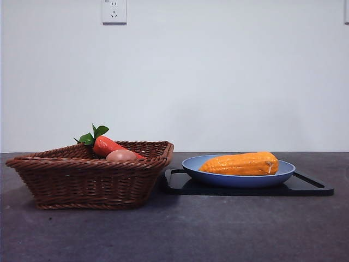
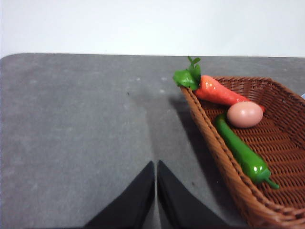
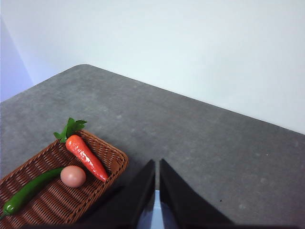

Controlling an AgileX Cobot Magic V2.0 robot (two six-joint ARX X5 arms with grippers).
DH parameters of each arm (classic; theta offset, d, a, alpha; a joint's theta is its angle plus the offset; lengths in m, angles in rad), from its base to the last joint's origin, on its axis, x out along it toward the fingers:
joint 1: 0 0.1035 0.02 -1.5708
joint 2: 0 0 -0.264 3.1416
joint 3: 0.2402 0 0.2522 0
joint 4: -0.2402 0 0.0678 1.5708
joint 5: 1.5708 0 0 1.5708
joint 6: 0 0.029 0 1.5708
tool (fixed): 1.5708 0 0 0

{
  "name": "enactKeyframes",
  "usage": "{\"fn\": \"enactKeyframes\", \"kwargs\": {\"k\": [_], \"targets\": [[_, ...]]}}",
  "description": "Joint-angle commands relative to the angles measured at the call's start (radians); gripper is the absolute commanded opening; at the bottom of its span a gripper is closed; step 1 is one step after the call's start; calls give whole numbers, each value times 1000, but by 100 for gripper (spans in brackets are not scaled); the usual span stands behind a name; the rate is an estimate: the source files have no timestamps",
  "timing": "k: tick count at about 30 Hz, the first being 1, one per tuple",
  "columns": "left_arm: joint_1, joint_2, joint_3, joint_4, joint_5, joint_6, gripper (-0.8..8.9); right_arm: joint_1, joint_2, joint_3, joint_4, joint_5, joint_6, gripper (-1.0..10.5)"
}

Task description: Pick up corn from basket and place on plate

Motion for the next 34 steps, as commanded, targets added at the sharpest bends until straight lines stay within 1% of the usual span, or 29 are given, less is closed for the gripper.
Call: {"fn": "enactKeyframes", "kwargs": {"k": [1, 7, 34], "targets": [[5, -35, -1, -37, -2, -8, 8, 0, 10, 17, 11, -1, -6, 4], [8, -35, -13, -103, -5, -21, 8, 0, 10, 17, 13, -1, -6, 4], [11, -34, -15, -102, -5, -30, 8, 0, 10, 17, 18, -1, -6, 4]]}}
